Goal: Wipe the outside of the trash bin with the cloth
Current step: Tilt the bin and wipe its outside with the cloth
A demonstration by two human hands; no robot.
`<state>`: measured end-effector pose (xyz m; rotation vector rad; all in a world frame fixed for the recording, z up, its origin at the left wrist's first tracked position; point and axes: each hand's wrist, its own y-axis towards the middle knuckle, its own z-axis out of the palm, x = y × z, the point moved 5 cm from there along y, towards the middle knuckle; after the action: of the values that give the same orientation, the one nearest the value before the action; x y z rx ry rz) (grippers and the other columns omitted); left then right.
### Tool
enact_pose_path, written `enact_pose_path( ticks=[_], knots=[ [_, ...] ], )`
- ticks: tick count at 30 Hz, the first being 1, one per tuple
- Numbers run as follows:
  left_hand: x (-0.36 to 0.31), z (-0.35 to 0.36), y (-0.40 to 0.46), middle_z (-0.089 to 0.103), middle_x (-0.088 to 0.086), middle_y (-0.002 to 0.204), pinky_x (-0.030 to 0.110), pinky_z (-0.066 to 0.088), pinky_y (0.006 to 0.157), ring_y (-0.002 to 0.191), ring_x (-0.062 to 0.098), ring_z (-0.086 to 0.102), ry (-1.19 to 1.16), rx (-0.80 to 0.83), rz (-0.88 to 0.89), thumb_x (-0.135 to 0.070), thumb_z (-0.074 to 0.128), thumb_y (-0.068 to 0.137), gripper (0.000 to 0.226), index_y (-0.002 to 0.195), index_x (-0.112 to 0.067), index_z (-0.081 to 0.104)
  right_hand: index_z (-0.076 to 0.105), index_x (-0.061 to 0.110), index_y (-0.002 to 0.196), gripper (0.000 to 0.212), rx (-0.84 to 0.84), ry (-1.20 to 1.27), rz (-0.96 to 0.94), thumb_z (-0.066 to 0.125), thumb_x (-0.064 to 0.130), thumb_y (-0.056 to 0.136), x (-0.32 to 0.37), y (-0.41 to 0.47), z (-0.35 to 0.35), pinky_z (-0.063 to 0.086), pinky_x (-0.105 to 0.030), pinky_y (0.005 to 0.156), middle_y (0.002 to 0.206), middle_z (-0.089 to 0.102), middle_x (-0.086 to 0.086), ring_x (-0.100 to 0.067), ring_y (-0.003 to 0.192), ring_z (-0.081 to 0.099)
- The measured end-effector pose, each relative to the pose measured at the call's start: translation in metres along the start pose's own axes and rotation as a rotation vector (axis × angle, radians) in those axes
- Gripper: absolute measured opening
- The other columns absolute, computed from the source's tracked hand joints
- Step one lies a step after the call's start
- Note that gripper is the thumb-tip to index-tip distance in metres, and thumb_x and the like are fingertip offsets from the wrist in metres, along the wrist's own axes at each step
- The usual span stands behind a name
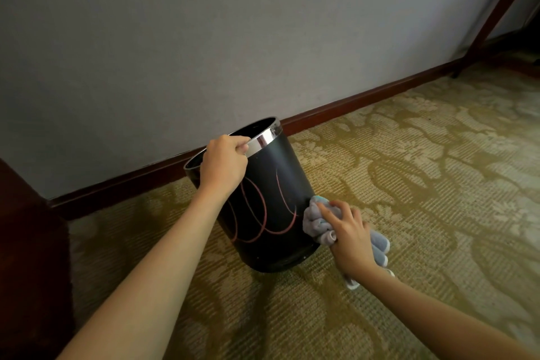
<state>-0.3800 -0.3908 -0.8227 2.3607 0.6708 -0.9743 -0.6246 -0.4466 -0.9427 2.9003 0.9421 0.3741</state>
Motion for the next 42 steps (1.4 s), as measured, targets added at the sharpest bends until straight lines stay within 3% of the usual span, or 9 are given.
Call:
enact_pose_path(
  ticks=[4,14,16,18,22,28,34,38,42],
  knots=[
    [0.006,-0.004,-0.003,0.055,0.0,0.081,0.031,0.044,0.075,0.076,0.017,0.051,0.021,-0.018,0.017,-0.011,0.049,0.095,0.022,0.077,-0.021,0.057,0.038,0.041,0.14,0.059,-0.106,0.135,0.026,0.046,0.01,0.091,0.018,0.019,-0.017,0.034,-0.04,0.089,0.14,0.035,0.002,-0.022,0.114,0.034],
    [-0.008,0.004,-0.01,0.059,0.005,0.083,0.04,0.05,0.073,0.076,0.022,0.052,0.099,-0.011,0.092,-0.011,0.048,0.095,0.022,0.077,-0.025,0.049,0.05,0.028,0.136,0.07,-0.353,0.177,-0.12,0.057,-0.006,0.076,0.066,0.066,-0.069,0.037,-0.047,0.082,0.137,0.044,-0.01,-0.034,0.111,0.042],
    [-0.008,0.003,-0.009,0.066,0.007,0.096,0.036,0.048,0.078,0.09,0.026,0.06,0.073,-0.006,0.082,-0.013,0.049,0.096,0.02,0.094,-0.017,0.069,0.051,0.024,0.136,0.072,-0.356,0.181,-0.143,0.06,-0.009,0.072,0.064,0.061,-0.063,0.039,-0.048,0.081,0.137,0.046,-0.014,-0.037,0.112,0.044],
    [-0.01,0.004,-0.007,0.068,0.009,0.11,0.039,0.051,0.083,0.103,0.029,0.061,0.081,-0.005,0.07,-0.015,0.05,0.096,0.026,0.115,-0.013,0.067,0.053,0.02,0.134,0.072,-0.354,0.176,-0.15,0.062,-0.011,0.07,0.059,0.055,-0.056,0.041,-0.048,0.078,0.135,0.048,-0.017,-0.04,0.111,0.046],
    [-0.01,0.003,-0.001,0.065,0.006,0.087,0.045,0.054,0.077,0.082,0.026,0.061,0.078,-0.017,0.076,-0.012,0.049,0.095,0.021,0.08,-0.015,0.063,0.057,0.02,0.13,0.061,-0.333,0.136,-0.195,0.068,-0.002,0.074,0.049,0.039,-0.041,0.041,-0.051,0.08,0.132,0.051,-0.019,-0.042,0.108,0.049],
    [0.007,-0.005,0.007,0.063,0.009,0.078,0.043,0.053,0.079,0.075,0.022,0.059,0.005,-0.042,0.025,-0.009,0.05,0.093,0.02,0.076,-0.011,0.061,0.055,0.023,0.133,0.066,-0.228,0.136,-0.222,0.074,0.001,0.074,0.028,0.006,-0.011,0.042,-0.055,0.085,0.133,0.051,-0.017,-0.04,0.112,0.049],
    [0.013,-0.009,0.009,0.071,0.007,0.099,0.03,0.049,0.08,0.093,0.022,0.065,-0.032,-0.045,-0.028,-0.007,0.05,0.094,0.027,0.113,-0.009,0.068,0.05,0.026,0.136,0.066,-0.163,0.127,-0.215,0.071,0.004,0.077,0.024,0.001,-0.007,0.04,-0.054,0.088,0.136,0.049,-0.014,-0.038,0.117,0.046],
    [0.011,-0.009,0.004,0.069,0.008,0.11,0.027,0.048,0.081,0.101,0.022,0.064,-0.052,-0.06,-0.032,-0.006,0.051,0.093,0.028,0.118,-0.008,0.065,0.044,0.031,0.14,0.067,-0.148,0.099,-0.197,0.068,0.008,0.081,0.024,0.006,-0.009,0.037,-0.049,0.092,0.14,0.044,-0.01,-0.033,0.12,0.042],
    [0.004,-0.006,-0.004,0.062,0.003,0.083,0.031,0.044,0.074,0.078,0.016,0.054,-0.026,-0.079,-0.001,-0.009,0.05,0.094,0.021,0.08,-0.016,0.064,0.044,0.033,0.14,0.059,-0.18,0.128,-0.166,0.058,0.013,0.087,0.029,0.018,-0.021,0.034,-0.045,0.092,0.142,0.042,-0.008,-0.031,0.118,0.04]
  ],
)
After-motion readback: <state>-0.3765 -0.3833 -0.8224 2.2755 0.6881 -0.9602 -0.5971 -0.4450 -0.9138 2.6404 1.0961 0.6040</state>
